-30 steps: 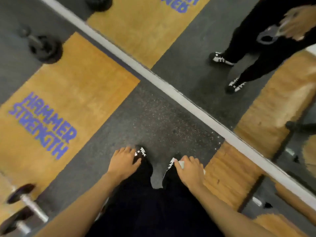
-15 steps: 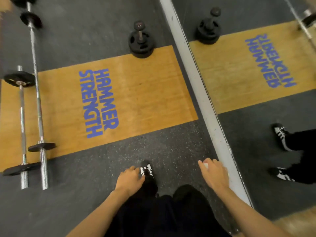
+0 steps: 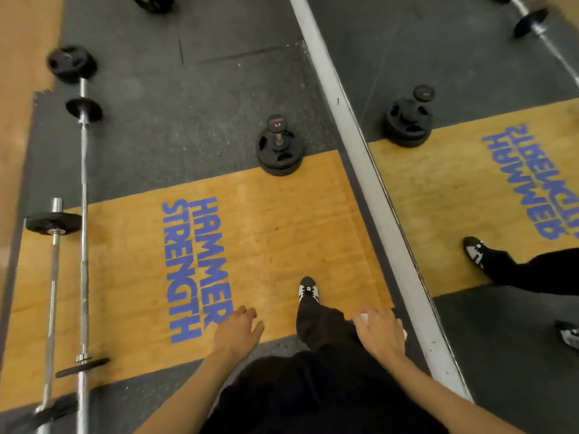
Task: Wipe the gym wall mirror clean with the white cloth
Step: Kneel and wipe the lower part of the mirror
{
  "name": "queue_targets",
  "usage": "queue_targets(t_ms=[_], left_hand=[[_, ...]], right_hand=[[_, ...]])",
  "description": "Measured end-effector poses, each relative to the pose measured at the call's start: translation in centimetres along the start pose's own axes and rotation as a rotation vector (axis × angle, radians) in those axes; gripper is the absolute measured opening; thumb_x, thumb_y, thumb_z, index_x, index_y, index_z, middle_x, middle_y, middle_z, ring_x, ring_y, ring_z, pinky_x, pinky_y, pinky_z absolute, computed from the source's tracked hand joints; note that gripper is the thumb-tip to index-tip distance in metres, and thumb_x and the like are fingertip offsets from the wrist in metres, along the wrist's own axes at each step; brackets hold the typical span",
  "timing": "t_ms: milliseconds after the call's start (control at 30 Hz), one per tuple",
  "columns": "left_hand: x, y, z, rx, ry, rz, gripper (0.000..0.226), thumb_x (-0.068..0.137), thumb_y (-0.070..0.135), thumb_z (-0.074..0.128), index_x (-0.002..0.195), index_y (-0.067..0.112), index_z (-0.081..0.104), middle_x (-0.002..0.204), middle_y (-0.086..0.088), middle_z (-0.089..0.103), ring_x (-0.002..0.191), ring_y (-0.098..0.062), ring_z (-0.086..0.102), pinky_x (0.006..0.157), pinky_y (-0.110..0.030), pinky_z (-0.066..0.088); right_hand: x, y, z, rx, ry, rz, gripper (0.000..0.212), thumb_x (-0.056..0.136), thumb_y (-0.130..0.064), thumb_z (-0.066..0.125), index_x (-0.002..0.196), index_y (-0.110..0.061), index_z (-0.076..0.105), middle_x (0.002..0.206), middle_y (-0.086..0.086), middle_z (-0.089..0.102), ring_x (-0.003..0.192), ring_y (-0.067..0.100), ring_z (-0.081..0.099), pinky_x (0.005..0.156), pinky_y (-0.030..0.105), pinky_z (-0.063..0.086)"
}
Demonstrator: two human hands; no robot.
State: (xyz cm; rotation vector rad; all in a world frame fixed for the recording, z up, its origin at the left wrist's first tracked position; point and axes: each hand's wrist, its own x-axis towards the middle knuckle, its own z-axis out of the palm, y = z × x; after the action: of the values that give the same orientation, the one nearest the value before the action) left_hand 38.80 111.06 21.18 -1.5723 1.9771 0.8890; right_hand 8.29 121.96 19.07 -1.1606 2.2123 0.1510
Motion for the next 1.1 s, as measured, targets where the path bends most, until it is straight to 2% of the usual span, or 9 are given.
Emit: queue_targets(t_ms=[100, 200, 333, 467, 567, 633, 800, 967, 1100], left_hand=[[2.9, -1.3, -4.6, -0.107, 0.032, -0.127, 0.031, 0.111, 0.044, 0.044, 0.122, 0.02, 0.061, 0.126, -0.002, 0.061, 0.121, -0.024, 0.061, 0.098, -0.038, 0.05], [6.7, -0.6, -9.9, -0.231, 0.071, -0.154, 0.022, 0.11, 0.042, 0.046, 0.098, 0.025, 0.051, 0.103, 0.002, 0.053, 0.11, -0.024, 0.062, 0.085, -0.036, 0.047], [16.1, 0.7, -18.1, -0.278, 0.11, -0.136, 0.028, 0.11, 0.042, 0.047, 0.113, 0.018, 0.062, 0.115, 0.0, 0.059, 0.111, -0.022, 0.06, 0.082, -0.032, 0.044], [27.5, 2.2, -27.5, -0.223, 0.109, 0.004, 0.031, 0.109, 0.039, 0.048, 0.12, 0.015, 0.064, 0.119, -0.003, 0.062, 0.113, -0.025, 0.061, 0.092, -0.036, 0.049], [35.9, 3.4, -35.0, -0.167, 0.102, 0.112, 0.031, 0.109, 0.035, 0.049, 0.123, 0.012, 0.064, 0.122, -0.007, 0.062, 0.114, -0.028, 0.061, 0.093, -0.038, 0.047], [40.4, 4.2, -39.8, -0.156, 0.11, 0.172, 0.031, 0.108, 0.033, 0.051, 0.125, 0.011, 0.065, 0.122, -0.008, 0.063, 0.115, -0.029, 0.061, 0.093, -0.039, 0.047], [49.4, 6.4, -50.3, -0.12, 0.109, 0.289, 0.034, 0.109, 0.032, 0.05, 0.13, 0.009, 0.064, 0.128, -0.009, 0.064, 0.117, -0.029, 0.061, 0.092, -0.038, 0.045], [57.8, 8.4, -54.8, -0.303, 0.052, 0.244, 0.03, 0.109, 0.035, 0.051, 0.112, 0.01, 0.068, 0.112, -0.008, 0.066, 0.105, -0.027, 0.062, 0.084, -0.036, 0.044], [63.1, 8.7, -54.7, -0.554, -0.026, 0.157, 0.041, 0.112, 0.043, 0.044, 0.089, 0.014, 0.063, 0.092, -0.005, 0.066, 0.089, -0.022, 0.06, 0.077, -0.038, 0.042]], right_hand=[[7.9, -6.5, -6.0, 0.111, 0.013, -0.101, 0.046, 0.105, -0.052, 0.044, 0.128, -0.021, 0.069, 0.128, 0.002, 0.066, 0.12, 0.025, 0.058, 0.102, 0.043, 0.044], [14.6, -12.4, -11.5, 0.154, 0.035, -0.223, 0.05, 0.1, -0.058, 0.04, 0.117, -0.021, 0.07, 0.114, 0.0, 0.067, 0.109, 0.024, 0.06, 0.094, 0.043, 0.046], [24.1, -19.2, -16.8, 0.213, 0.042, -0.276, 0.032, 0.104, -0.044, 0.052, 0.11, -0.019, 0.072, 0.11, -0.002, 0.065, 0.107, 0.023, 0.06, 0.091, 0.043, 0.047], [32.0, -22.9, -19.8, 0.199, 0.1, -0.216, 0.056, 0.092, -0.062, 0.039, 0.108, -0.023, 0.075, 0.108, -0.002, 0.068, 0.102, 0.023, 0.062, 0.082, 0.038, 0.044], [36.8, -25.0, -21.5, 0.147, 0.124, -0.127, 0.034, 0.102, -0.048, 0.057, 0.114, -0.021, 0.074, 0.116, 0.002, 0.071, 0.107, 0.025, 0.061, 0.08, 0.034, 0.034], [40.0, -27.0, -23.0, 0.162, 0.156, -0.082, 0.034, 0.102, -0.046, 0.056, 0.113, -0.019, 0.074, 0.115, 0.005, 0.072, 0.107, 0.029, 0.061, 0.079, 0.035, 0.033], [47.7, -34.9, -27.2, 0.213, 0.15, -0.028, 0.026, 0.101, -0.038, 0.062, 0.118, -0.021, 0.072, 0.111, 0.005, 0.068, 0.109, 0.03, 0.059, 0.091, 0.041, 0.041], [57.1, -42.0, -29.4, 0.348, 0.23, -0.092, 0.023, 0.101, -0.028, 0.06, 0.122, -0.022, 0.069, 0.105, 0.0, 0.063, 0.104, 0.024, 0.057, 0.091, 0.045, 0.047], [64.8, -46.4, -28.5, 0.448, 0.275, -0.142, 0.028, 0.104, -0.028, 0.049, 0.124, -0.017, 0.067, 0.109, 0.004, 0.063, 0.104, 0.025, 0.054, 0.089, 0.047, 0.048]])
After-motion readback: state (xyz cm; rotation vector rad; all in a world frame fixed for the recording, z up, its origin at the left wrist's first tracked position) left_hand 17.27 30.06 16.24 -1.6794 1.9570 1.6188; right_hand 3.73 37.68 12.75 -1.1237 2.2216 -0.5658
